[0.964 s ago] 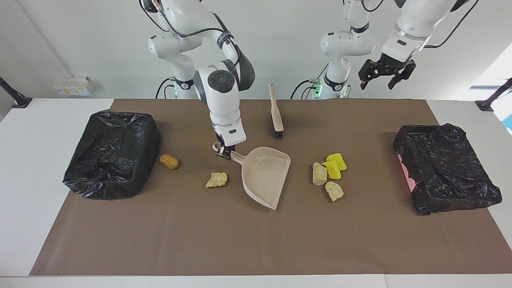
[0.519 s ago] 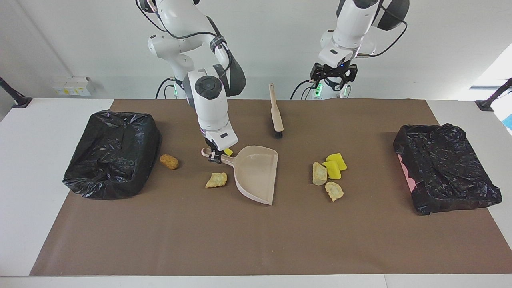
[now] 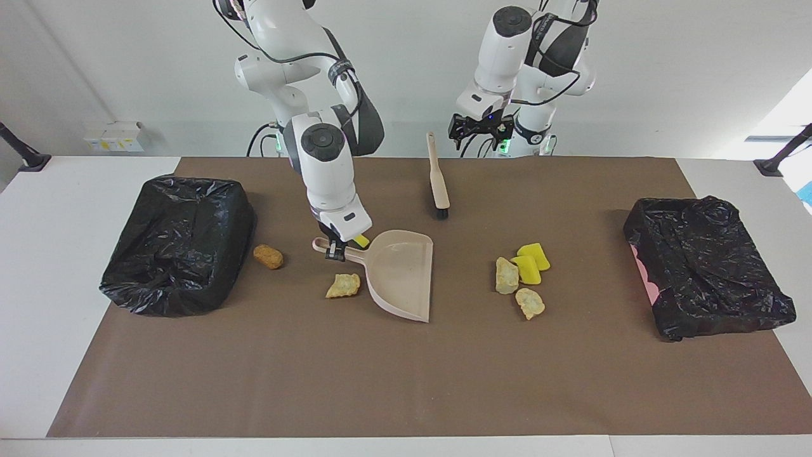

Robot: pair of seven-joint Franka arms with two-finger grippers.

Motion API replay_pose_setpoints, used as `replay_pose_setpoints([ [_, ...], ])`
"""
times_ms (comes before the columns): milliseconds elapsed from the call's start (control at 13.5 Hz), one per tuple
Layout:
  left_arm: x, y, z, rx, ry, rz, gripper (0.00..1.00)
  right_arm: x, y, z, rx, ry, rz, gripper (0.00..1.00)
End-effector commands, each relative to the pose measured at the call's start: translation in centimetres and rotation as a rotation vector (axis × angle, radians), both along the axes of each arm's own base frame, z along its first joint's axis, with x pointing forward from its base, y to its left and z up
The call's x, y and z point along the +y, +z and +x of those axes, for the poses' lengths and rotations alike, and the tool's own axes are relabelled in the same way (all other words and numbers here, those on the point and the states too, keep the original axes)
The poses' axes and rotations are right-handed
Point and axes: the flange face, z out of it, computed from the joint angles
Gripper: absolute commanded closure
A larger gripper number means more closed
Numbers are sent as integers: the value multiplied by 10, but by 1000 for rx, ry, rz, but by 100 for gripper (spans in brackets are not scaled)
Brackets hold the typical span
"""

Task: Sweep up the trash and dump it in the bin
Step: 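Grasp the beige dustpan handle with the right gripper and drag it sideways, then grasp the beige brush handle with the left gripper and lift it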

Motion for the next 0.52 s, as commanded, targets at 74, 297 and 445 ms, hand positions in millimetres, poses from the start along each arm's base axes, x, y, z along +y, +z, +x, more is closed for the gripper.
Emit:
replay_pose_setpoints([
  [74,-42,-76,-39,8,25,3,0,-4,1,-2,-16,38,-26,100],
  [297,-58,-117,-80,38,-41,29,0,-4,-2,-4,-8,40,-29,100],
  [445,-63,-125,-104,50,-76,27,0,-4,-2,-4,-8,40,-29,100],
])
